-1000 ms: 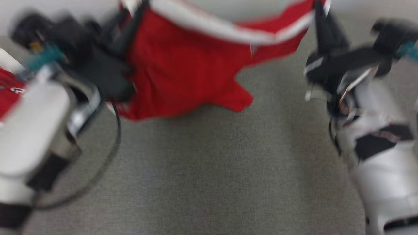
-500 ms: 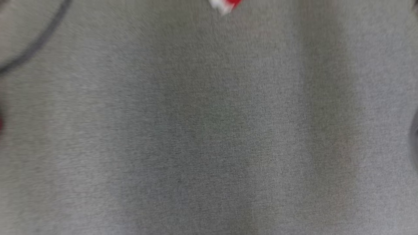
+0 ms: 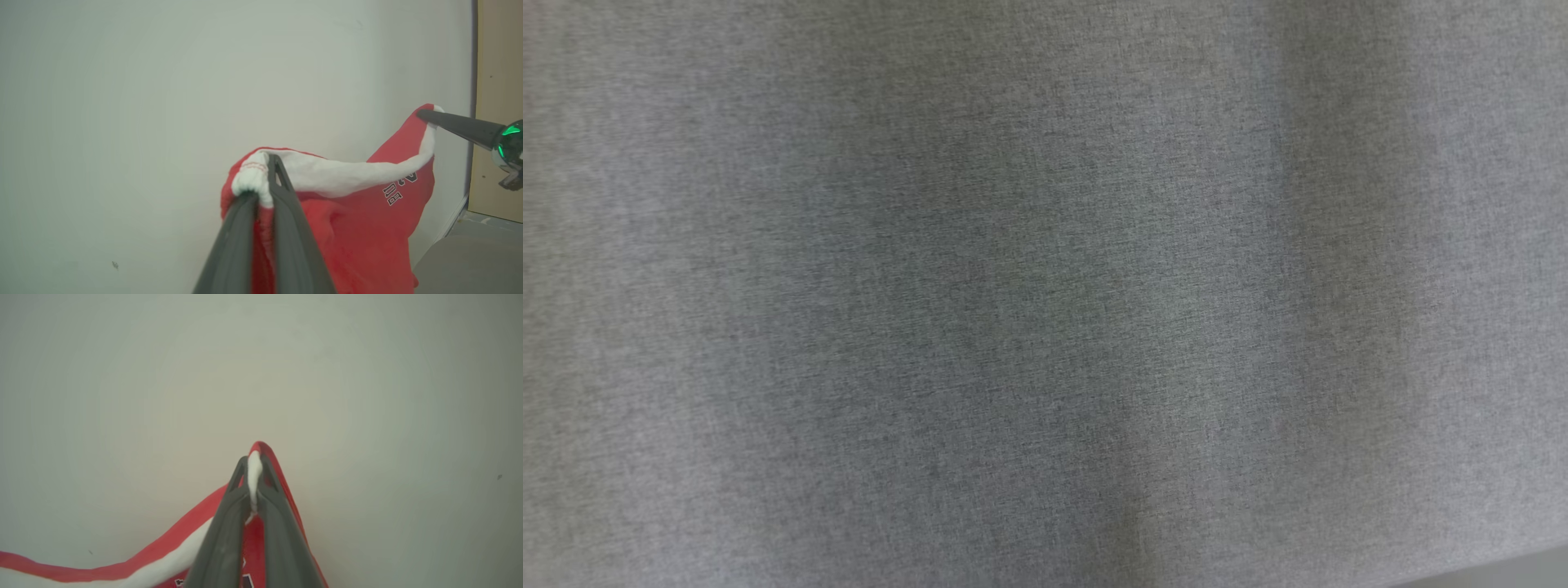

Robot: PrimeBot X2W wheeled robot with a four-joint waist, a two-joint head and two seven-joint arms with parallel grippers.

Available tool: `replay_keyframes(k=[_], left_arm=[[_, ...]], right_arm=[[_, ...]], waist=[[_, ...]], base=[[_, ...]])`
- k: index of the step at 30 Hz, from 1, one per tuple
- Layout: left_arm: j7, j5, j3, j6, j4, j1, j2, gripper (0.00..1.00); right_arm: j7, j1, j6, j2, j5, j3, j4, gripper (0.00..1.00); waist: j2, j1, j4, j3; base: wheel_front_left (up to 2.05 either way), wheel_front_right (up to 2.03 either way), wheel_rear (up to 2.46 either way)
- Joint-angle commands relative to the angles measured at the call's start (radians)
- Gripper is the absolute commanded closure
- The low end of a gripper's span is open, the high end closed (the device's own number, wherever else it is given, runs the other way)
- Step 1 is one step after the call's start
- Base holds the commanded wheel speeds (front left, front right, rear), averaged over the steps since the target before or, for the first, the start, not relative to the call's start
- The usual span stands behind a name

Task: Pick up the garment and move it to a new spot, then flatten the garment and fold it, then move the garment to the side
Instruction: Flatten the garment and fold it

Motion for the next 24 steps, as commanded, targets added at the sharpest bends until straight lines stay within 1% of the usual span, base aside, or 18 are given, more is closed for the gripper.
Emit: replay_keyframes(k=[1, 4, 7, 11, 13, 14, 17, 18, 20, 22, 24], left_arm=[[-0.004, -0.016, -0.003, 0.002, 0.004, -0.015, 0.005, 1.0], [-0.026, -0.058, -0.032, 0.002, 0.014, 0.004, 0.02, 1.0], [-0.051, -0.094, -0.064, 0.002, 0.01, 0.047, 0.032, 1.0], [-0.081, -0.157, -0.065, 0.002, -0.022, 0.159, 0.064, 1.0], [-0.084, -0.159, -0.07, 0.002, -0.053, 0.238, 0.08, 1.0], [-0.086, -0.173, -0.048, 0.002, -0.076, 0.279, 0.083, 1.0], [-0.085, -0.158, 0.026, 0.002, -0.145, 0.445, 0.105, 1.0], [-0.085, -0.128, 0.042, 0.002, -0.168, 0.503, 0.118, 1.0], [-0.085, -0.115, 0.103, 0.002, -0.216, 0.63, 0.12, 1.0], [-0.086, -0.092, 0.169, 0.014, -0.277, 0.753, 0.121, 1.0], [-0.086, -0.045, 0.207, 0.026, -0.338, 0.88, 0.127, 1.0]], right_arm=[[-0.006, -0.009, 0.0, 0.005, -0.003, 0.003, 0.003, 1.0], [-0.015, 0.005, 0.0, -0.003, 0.004, 0.006, 0.022, 1.0], [-0.024, 0.057, 0.0, -0.013, 0.02, 0.022, 0.025, 1.0], [-0.05, 0.165, 0.0, -0.02, 0.068, 0.045, 0.0, 1.0], [-0.055, 0.244, 0.0, -0.023, 0.094, 0.066, -0.021, 1.0], [-0.063, 0.288, 0.0, -0.028, 0.117, 0.071, -0.037, 1.0], [-0.067, 0.448, 0.0, -0.041, 0.168, 0.111, -0.107, 1.0], [-0.07, 0.505, 0.0, -0.049, 0.181, 0.125, -0.134, 1.0], [-0.075, 0.623, 0.0, -0.07, 0.206, 0.15, -0.188, 1.0], [-0.072, 0.74, 0.0, -0.091, 0.236, 0.163, -0.245, 1.0], [-0.067, 0.854, 0.0, -0.111, 0.261, 0.174, -0.311, 1.0]], waist=[[-0.0003, -0.0002, -0.004, 0.004], [-0.0003, -0.0002, -0.006, 0.001], [-0.0003, -0.0002, -0.008, -0.008], [-0.0003, -0.0002, -0.006, -0.051], [-0.0003, -0.0002, -0.006, -0.085], [-0.0003, -0.0002, -0.003, -0.104], [-0.0003, -0.0002, 0.0, -0.163], [-0.0003, -0.0002, -0.002, -0.184], [-0.0003, -0.0002, 0.002, -0.229], [-0.0003, -0.0002, 0.003, -0.262], [-0.0003, -0.0002, 0.004, -0.286]], base=[[0.0, 0.0, 0.0], [0.0, 0.0, 0.0], [0.0, 0.0, 0.0], [0.0, 0.0, 0.0], [0.0, 0.0, 0.0], [0.0, 0.0, 0.0], [0.0, 0.0, 0.0], [0.0, 0.0, 0.0], [0.0, 0.0, 0.0], [0.0, 0.0, 0.0], [0.0, 0.0, 0.0]])
